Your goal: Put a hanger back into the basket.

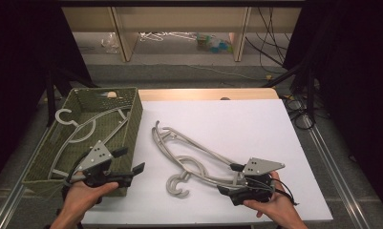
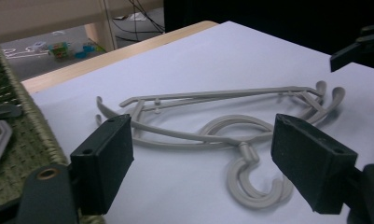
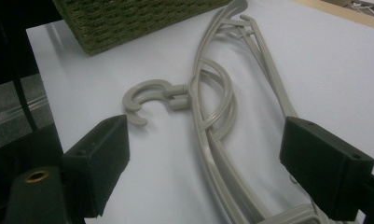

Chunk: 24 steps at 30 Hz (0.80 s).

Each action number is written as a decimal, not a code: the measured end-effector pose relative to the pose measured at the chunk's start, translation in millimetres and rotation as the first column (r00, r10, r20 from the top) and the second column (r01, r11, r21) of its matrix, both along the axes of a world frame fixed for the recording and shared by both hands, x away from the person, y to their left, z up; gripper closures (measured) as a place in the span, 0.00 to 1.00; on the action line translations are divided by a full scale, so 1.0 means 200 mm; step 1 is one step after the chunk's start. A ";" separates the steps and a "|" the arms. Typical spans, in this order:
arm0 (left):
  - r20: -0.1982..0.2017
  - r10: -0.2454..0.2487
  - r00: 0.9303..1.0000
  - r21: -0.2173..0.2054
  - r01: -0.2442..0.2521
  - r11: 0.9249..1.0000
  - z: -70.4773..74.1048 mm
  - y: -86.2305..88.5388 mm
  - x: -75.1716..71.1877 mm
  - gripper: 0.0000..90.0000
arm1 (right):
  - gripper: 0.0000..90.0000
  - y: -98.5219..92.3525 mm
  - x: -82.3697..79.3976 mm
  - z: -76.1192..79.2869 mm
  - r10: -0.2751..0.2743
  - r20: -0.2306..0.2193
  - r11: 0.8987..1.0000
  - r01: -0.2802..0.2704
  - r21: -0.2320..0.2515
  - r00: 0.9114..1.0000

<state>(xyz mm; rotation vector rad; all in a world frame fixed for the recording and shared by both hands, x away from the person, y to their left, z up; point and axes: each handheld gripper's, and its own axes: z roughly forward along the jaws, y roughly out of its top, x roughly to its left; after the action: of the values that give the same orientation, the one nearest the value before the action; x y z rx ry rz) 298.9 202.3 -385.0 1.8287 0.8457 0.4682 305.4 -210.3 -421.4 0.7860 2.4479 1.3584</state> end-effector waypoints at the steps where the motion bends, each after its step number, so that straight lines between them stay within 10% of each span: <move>1: 0.007 -0.020 1.000 0.013 0.020 1.000 -0.01 -0.02 -0.01 0.23 | 0.19 0.00 0.00 0.00 0.000 -0.002 1.000 0.000 0.000 1.000; 14: 0.030 -0.112 0.993 0.035 0.111 0.993 -0.09 -0.16 -0.11 0.21 | 0.19 0.01 0.00 -0.02 0.011 -0.006 1.000 -0.012 -0.016 1.000; 24: -0.031 -0.169 0.985 0.015 0.170 0.985 -0.22 -0.23 -0.14 0.19 | 0.20 0.06 0.04 -0.07 0.041 -0.016 0.997 -0.042 -0.069 0.999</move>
<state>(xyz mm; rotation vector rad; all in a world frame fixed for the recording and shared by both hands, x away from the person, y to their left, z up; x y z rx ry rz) 271.0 155.9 -429.5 1.9094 0.7002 0.3419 313.4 -197.4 -435.6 0.7350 2.5211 1.2780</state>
